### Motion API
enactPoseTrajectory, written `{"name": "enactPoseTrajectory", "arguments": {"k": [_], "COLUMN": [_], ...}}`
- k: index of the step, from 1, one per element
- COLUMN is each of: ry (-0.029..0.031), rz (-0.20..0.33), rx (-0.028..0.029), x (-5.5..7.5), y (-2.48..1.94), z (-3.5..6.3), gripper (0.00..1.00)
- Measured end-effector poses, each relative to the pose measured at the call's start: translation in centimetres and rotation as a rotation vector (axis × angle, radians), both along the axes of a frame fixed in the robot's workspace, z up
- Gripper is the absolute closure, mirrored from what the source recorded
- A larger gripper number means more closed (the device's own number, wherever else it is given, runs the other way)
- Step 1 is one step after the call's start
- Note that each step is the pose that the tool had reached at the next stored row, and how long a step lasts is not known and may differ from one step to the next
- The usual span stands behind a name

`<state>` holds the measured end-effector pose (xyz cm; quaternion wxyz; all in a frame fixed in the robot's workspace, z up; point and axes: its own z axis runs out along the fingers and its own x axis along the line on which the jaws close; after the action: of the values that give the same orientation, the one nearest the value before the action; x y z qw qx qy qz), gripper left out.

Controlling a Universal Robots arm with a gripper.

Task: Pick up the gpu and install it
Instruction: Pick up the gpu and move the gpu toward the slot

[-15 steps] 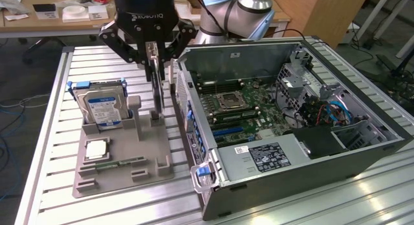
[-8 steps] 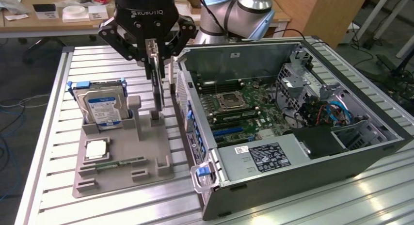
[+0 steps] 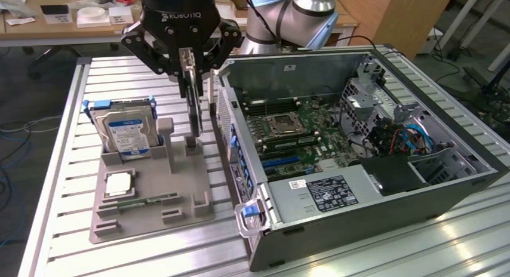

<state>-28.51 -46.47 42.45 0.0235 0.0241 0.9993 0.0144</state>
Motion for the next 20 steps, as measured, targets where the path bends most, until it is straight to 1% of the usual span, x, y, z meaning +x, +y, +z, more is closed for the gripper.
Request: {"name": "enactPoseTrajectory", "arguments": {"k": [5,9,20], "ry": [0.0001,0.0000,0.0000], "rz": [0.000,0.000,0.000], "rx": [0.0001,0.0001,0.0001], "x": [0.2,0.7,3.0], "y": [0.00,0.00,0.00], "z": [0.00,0.00,0.00], "gripper": [0.73,0.73,0.73]}}
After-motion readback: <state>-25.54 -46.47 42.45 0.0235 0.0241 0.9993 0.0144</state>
